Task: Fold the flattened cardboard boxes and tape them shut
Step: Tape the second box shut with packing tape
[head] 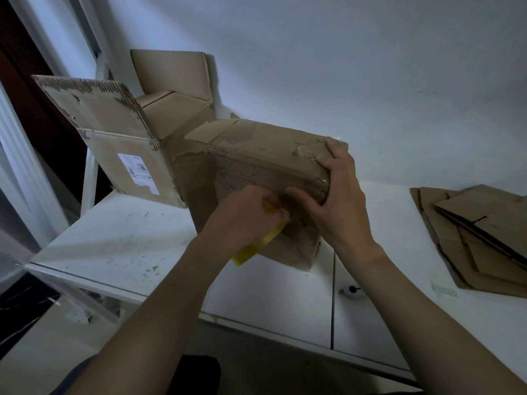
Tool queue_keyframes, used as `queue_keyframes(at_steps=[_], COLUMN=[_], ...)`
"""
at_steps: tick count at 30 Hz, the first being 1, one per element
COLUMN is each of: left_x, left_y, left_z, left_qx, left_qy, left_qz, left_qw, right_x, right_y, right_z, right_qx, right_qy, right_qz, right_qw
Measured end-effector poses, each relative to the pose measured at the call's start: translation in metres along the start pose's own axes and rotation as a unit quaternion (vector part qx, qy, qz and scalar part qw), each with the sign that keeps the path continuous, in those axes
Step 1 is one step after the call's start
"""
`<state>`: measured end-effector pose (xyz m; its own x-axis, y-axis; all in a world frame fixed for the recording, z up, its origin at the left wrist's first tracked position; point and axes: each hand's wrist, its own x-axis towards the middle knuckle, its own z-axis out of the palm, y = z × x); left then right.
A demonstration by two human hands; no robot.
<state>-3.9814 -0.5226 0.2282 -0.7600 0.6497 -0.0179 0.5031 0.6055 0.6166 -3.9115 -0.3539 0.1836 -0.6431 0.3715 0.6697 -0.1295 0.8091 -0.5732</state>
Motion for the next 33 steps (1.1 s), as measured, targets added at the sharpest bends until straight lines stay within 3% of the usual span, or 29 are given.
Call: queue_keyframes(at_steps=[6, 10, 13, 15, 18, 20, 23, 25, 28, 33], left_x=[0.004, 0.005, 0.006, 0.006, 0.004, 0.003, 0.0, -0.003, -0.009, -0.015], left_y=[0.001, -0.001, -0.003, -0.002, 0.002, 0.005, 0.01, 0.015, 0.021, 0.025], left_z=[0.002, 0.006, 0.008, 0.009, 0.011, 0.013, 0.012, 0.012, 0.011, 0.008], left_qx=[-0.038, -0.038, -0.039, -0.038, -0.031, -0.028, -0.014, 0.002, 0.026, 0.061], left_qy=[0.037, 0.042, 0.061, 0.076, 0.089, 0.098, 0.112, 0.124, 0.144, 0.153], left_qz=[0.02, 0.008, 0.004, 0.0, -0.004, -0.004, -0.007, -0.004, -0.009, -0.012], left_qw=[0.998, 0.998, 0.997, 0.996, 0.996, 0.995, 0.994, 0.992, 0.989, 0.986], right_x=[0.001, 0.006, 0.006, 0.0, -0.013, -0.023, -0.045, -0.06, -0.078, -0.099], right_y=[0.001, -0.004, -0.004, 0.002, 0.02, 0.037, 0.058, 0.065, 0.072, 0.083], right_z=[0.005, -0.008, -0.031, -0.046, -0.063, -0.07, -0.075, -0.077, -0.076, -0.069], right_qx=[-0.015, -0.034, 0.016, 0.047, -0.032, -0.124, -0.224, -0.257, -0.272, -0.308], right_qy=[0.024, -0.031, -0.099, -0.086, -0.087, -0.18, -0.383, -0.449, -0.471, -0.439], right_qz=[0.011, 0.029, 0.04, 0.07, 0.098, 0.105, 0.153, 0.187, 0.213, 0.197], right_qw=[1.0, 0.999, 0.994, 0.993, 0.991, 0.97, 0.883, 0.835, 0.812, 0.82])
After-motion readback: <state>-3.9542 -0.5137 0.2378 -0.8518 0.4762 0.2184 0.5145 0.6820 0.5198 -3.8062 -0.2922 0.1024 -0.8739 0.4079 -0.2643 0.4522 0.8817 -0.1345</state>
